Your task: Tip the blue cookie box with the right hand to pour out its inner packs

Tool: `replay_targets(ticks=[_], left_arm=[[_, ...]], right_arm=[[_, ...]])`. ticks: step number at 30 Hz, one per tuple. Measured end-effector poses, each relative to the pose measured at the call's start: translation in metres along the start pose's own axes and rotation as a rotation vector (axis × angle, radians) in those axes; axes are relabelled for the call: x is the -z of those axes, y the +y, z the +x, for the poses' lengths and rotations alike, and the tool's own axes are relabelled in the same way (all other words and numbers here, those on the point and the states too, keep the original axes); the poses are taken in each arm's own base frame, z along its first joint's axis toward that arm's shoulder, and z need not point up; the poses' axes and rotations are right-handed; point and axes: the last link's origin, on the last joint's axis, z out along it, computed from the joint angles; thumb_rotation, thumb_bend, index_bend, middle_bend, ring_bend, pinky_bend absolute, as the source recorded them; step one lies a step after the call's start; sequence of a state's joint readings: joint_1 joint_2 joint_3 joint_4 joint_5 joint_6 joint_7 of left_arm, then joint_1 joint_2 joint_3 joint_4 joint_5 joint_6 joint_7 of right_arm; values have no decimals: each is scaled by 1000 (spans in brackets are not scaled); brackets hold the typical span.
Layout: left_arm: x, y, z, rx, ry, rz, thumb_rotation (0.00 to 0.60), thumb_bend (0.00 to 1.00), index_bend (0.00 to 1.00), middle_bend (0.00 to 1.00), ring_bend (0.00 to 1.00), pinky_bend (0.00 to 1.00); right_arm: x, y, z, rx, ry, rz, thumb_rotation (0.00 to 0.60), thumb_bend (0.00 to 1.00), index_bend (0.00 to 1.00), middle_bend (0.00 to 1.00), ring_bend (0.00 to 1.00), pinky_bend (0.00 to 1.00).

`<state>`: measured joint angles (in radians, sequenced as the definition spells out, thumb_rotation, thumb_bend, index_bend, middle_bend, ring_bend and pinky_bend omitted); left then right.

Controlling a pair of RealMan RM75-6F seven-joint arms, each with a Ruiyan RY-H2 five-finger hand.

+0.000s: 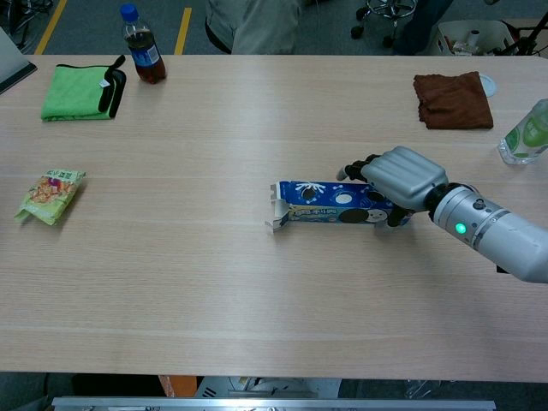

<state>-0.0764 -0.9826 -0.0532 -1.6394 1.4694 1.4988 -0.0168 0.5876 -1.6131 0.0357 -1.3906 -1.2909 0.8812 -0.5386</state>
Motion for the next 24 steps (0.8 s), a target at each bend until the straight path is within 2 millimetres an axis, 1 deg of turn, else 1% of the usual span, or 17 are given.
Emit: replay_targets(ticks=[2, 4, 8, 12, 18, 24], left_arm=[[0, -1, -1, -1, -3, 5, 600, 43, 134, 89, 141, 167], [1, -3, -2, -1, -10, 9, 600, 43, 134, 89, 141, 167], [1, -4, -3, 2, -14, 13, 600, 43, 134, 89, 141, 167], [2, -6, -2, 2, -10, 19, 600, 43, 134, 89, 141, 167], [2, -8, -2, 1, -11, 22, 600, 42, 134, 89, 141, 167], [2, -7, -3, 1, -10, 16, 600, 43, 134, 89, 141, 166]], right_arm=[[-3, -2, -1, 0, 20, 1, 600, 214, 494, 427, 391, 531], [-5, -3, -3, -7, 24, -1, 600, 221, 550, 458, 418, 567], [-9, -3, -4, -17, 25, -11, 600, 223, 552, 460, 433, 596], [-10, -2, 2, -39, 45, -17, 600, 223, 552, 460, 441, 607], [-6, 9, 23, -41, 82, -16, 600, 222, 552, 460, 441, 607], [0, 27, 57, 9, 105, -8, 600, 219, 552, 460, 441, 607]])
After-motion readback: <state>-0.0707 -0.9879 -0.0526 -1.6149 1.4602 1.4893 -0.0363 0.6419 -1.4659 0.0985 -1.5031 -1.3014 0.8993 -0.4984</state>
